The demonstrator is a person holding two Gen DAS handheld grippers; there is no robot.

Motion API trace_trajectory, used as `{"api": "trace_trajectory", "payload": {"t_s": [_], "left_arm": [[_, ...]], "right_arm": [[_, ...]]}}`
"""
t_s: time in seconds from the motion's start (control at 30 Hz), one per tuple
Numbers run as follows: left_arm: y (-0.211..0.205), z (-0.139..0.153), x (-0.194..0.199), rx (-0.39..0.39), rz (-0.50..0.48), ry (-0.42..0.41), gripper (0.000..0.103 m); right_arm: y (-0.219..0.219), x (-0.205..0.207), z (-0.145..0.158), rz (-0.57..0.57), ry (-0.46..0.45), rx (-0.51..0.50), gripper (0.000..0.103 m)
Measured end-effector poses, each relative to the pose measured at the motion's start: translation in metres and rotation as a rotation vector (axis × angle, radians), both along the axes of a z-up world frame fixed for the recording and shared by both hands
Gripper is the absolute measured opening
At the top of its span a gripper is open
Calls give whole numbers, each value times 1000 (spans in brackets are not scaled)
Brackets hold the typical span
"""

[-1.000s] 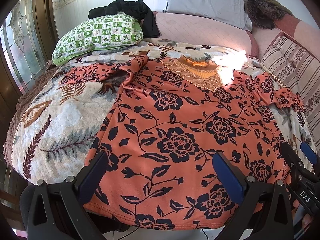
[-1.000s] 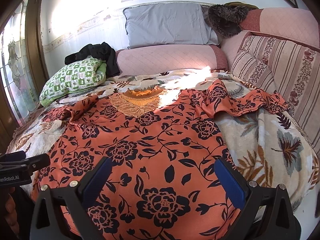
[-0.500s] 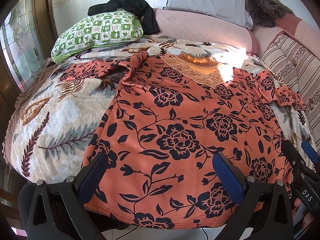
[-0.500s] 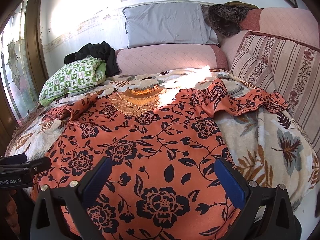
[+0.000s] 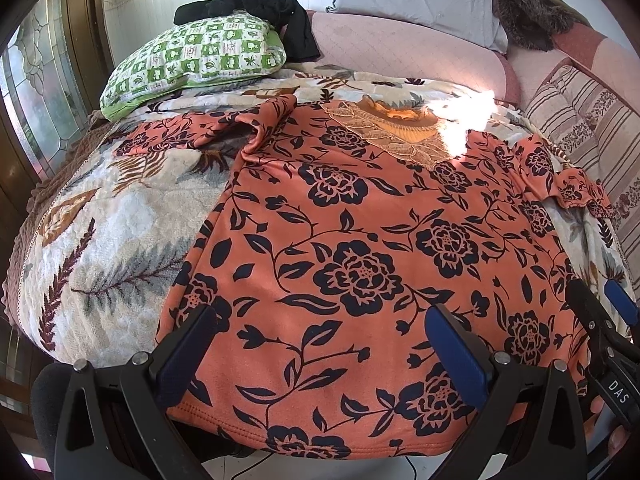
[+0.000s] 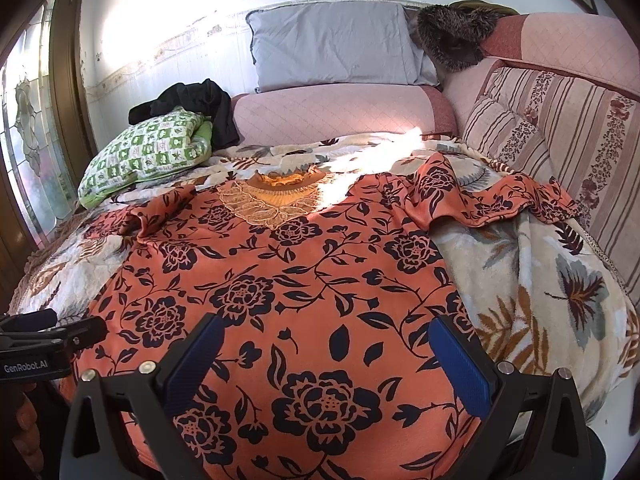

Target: Fold small clothes

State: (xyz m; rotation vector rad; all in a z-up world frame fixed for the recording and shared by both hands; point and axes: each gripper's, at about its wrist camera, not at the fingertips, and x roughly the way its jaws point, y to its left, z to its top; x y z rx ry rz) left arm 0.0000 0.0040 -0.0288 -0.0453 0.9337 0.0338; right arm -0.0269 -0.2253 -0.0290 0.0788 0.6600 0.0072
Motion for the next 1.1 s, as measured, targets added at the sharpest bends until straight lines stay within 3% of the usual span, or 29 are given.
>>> {"api": "trace_trajectory", "payload": {"t_s": [0.2, 0.3, 0.43, 0.57, 0.63, 0.73, 0.8, 0.93, 1.1], "left_arm": [[3, -4, 3, -7, -5, 4, 103], [11, -8, 6, -14, -2, 4, 103], [27, -18, 18, -77, 17, 39, 103], [37, -29, 30, -125, 36, 72, 103], [38, -35, 35, -149, 30, 86, 103], [37, -41, 44, -154, 12, 104, 103], [36, -44, 50, -151, 6, 109, 103], [36, -48, 64, -139, 1, 114, 103], [38, -54, 80, -117, 5, 132, 103]], "right_arm": [[1, 1, -2, 6, 6, -1, 103], [-7, 2, 5, 17, 14, 60, 103], [-59, 20, 24, 29, 12, 319, 103], [-160, 62, 26, -118, 6, 574, 103], [-220, 82, 15, -240, -6, 685, 103], [-314, 106, -23, -449, -5, 943, 103], [-359, 119, -45, -556, -3, 1024, 101], [-411, 147, -72, -684, 22, 1049, 92], [-434, 184, -88, -718, 46, 999, 69]]}}
